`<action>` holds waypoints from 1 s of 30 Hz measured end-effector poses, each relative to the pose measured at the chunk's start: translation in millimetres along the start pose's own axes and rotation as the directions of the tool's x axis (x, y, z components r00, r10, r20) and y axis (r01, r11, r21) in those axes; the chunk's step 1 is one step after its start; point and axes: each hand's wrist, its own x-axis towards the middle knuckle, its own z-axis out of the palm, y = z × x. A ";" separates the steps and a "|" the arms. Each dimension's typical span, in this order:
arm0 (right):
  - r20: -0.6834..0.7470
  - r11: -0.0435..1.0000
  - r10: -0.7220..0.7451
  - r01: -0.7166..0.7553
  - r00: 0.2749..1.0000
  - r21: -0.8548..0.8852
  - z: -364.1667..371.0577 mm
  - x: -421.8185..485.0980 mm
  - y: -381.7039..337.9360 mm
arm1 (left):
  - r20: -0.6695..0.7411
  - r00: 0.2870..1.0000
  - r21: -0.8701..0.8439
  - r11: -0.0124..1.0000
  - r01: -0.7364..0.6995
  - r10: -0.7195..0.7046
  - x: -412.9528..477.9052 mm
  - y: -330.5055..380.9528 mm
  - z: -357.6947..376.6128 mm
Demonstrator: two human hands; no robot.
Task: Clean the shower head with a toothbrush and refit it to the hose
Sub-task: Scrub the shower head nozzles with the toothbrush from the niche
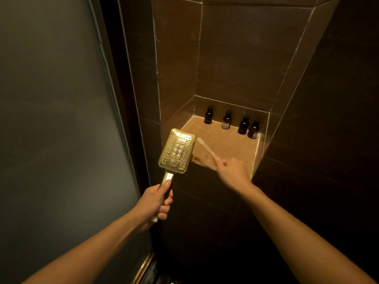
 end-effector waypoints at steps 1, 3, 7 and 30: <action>-0.047 0.999 0.017 -0.015 0.999 0.039 -7.1 4.4 -0.9 | -0.001 1.000 -0.016 1.000 0.001 -0.001 0.2 -1.3 -1.2; 0.035 0.996 -0.054 0.051 0.998 0.077 -8.7 -0.9 -2.8 | 0.005 1.000 -0.036 0.999 -0.002 0.002 1.0 -2.0 -4.7; 0.197 0.989 -0.123 0.137 0.973 -0.061 23.8 -31.7 -3.4 | 0.010 1.000 -0.025 0.999 -0.021 0.021 2.9 2.4 -4.0; 0.073 0.926 -0.124 0.142 0.990 -0.349 38.7 -37.6 8.7 | 0.062 0.998 0.024 1.000 -0.012 0.010 10.3 -4.4 2.8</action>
